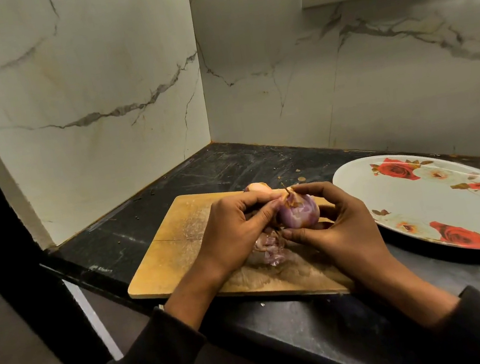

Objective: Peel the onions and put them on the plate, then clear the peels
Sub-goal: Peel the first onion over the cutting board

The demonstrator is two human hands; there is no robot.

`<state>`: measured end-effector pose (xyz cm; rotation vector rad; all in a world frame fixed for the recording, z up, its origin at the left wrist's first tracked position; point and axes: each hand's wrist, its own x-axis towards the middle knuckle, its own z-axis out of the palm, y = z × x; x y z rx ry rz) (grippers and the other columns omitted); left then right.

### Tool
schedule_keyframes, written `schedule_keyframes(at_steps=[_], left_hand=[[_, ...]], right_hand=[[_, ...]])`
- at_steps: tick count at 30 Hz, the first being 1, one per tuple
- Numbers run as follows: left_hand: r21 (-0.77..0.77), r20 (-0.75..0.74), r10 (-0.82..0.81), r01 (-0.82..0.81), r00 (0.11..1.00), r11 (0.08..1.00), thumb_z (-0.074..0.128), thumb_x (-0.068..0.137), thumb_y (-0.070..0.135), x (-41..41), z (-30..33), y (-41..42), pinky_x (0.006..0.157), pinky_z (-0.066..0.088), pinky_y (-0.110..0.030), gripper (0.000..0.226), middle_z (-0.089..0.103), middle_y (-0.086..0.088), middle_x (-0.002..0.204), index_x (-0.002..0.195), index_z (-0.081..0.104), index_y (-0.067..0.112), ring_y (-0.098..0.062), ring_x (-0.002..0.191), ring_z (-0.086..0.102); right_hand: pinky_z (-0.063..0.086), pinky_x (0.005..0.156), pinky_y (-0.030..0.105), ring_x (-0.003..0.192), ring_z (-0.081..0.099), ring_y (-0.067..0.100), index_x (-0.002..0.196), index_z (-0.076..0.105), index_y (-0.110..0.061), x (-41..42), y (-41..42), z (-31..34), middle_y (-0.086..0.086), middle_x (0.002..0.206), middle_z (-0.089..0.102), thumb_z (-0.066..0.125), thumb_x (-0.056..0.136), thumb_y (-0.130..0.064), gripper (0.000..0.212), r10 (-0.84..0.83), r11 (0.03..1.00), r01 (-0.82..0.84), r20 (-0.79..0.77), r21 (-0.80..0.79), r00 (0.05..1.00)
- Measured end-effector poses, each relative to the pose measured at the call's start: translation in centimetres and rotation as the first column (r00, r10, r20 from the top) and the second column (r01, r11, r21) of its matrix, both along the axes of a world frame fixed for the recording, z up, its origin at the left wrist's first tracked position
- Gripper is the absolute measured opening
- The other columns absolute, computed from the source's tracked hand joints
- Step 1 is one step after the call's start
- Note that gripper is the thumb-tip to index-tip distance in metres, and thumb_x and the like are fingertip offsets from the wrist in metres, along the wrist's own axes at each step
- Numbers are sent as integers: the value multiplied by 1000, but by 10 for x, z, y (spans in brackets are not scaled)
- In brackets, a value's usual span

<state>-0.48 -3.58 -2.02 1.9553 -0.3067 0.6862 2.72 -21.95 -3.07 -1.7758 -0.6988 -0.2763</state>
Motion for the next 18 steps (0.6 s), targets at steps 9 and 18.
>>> schedule_keyframes(at_steps=[9, 18], left_hand=[[129, 63, 90, -98, 994, 987, 75, 88, 12, -1, -1, -3, 70, 56, -13, 27, 67, 23, 87, 109, 71, 28, 4, 86, 69], [59, 58, 121, -124, 991, 990, 72, 89, 7, -1, 0, -2, 67, 58, -16, 26, 71, 17, 84, 98, 72, 31, 1, 77, 71]], right_hand=[[61, 84, 37, 106, 66, 4, 113, 63, -45, -4, 3, 1, -19, 115, 68, 96, 61, -25, 65, -41, 998, 45, 100, -37, 994], [61, 83, 32, 104, 68, 5, 109, 65, -38, -7, 3, 4, -21, 109, 69, 96, 56, -28, 62, 11, 1000, -11, 4, 2, 1000]])
